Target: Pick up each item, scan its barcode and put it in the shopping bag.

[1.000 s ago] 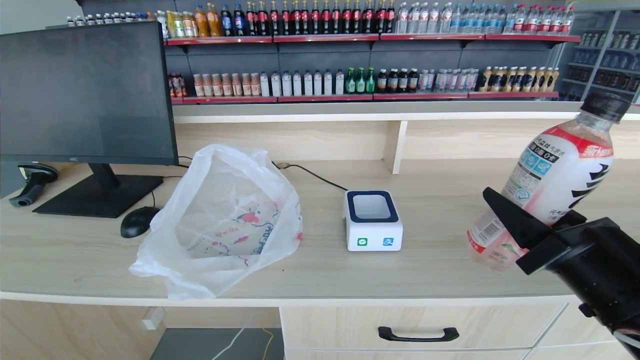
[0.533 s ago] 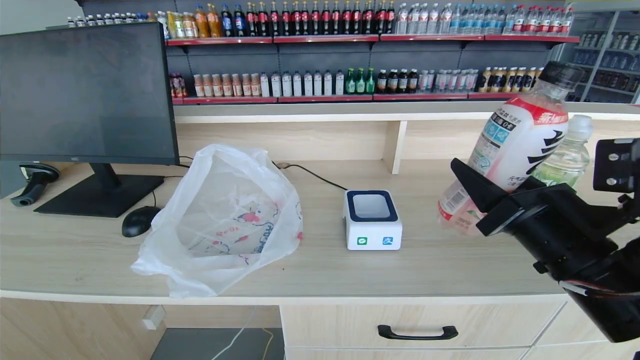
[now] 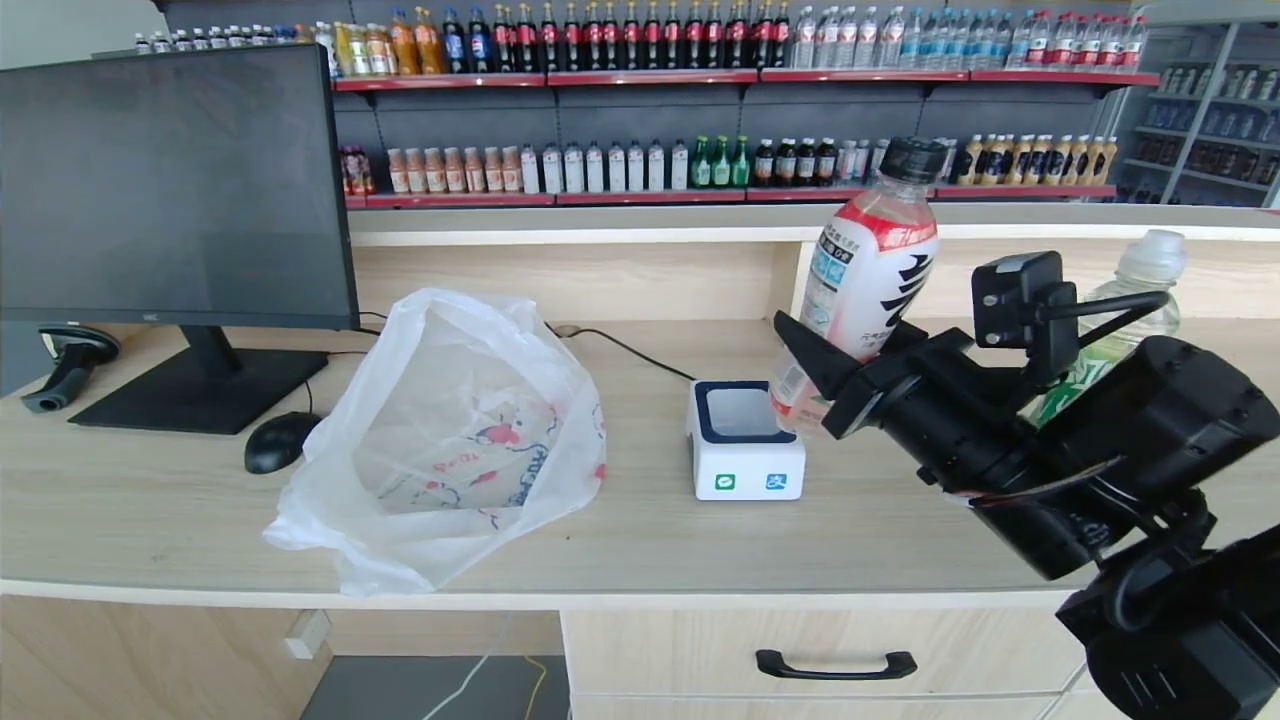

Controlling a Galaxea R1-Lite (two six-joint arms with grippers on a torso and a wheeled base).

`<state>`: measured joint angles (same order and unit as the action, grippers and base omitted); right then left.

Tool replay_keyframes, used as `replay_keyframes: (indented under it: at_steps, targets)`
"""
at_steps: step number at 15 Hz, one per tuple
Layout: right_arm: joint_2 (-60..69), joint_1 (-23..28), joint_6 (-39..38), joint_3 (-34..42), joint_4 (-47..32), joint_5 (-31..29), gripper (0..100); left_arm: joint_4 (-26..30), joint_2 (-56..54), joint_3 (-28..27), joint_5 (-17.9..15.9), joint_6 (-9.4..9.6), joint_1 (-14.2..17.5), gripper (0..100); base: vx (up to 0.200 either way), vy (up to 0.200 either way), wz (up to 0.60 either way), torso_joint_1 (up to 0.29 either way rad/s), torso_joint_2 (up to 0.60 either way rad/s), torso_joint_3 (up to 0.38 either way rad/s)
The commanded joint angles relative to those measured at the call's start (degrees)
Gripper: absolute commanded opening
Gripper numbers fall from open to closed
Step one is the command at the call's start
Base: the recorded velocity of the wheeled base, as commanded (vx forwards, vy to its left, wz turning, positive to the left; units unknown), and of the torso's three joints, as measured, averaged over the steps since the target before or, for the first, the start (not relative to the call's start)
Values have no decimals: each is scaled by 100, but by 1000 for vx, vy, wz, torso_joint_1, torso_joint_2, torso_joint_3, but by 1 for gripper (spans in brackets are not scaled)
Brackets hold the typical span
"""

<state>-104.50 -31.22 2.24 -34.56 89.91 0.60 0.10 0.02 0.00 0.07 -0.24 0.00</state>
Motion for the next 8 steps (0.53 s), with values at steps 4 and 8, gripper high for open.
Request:
replay_keyframes:
  at_steps: [4,8]
  targets:
    - [-607,-16,233,-763,9,265,0,-1,-2,0,1,-2,9,100,0,0,0,0,0,0]
    - [-756,90,1419,-965,9,1144,0,-1,-2,0,1,-11,0,100,0,0,0,0,0,0]
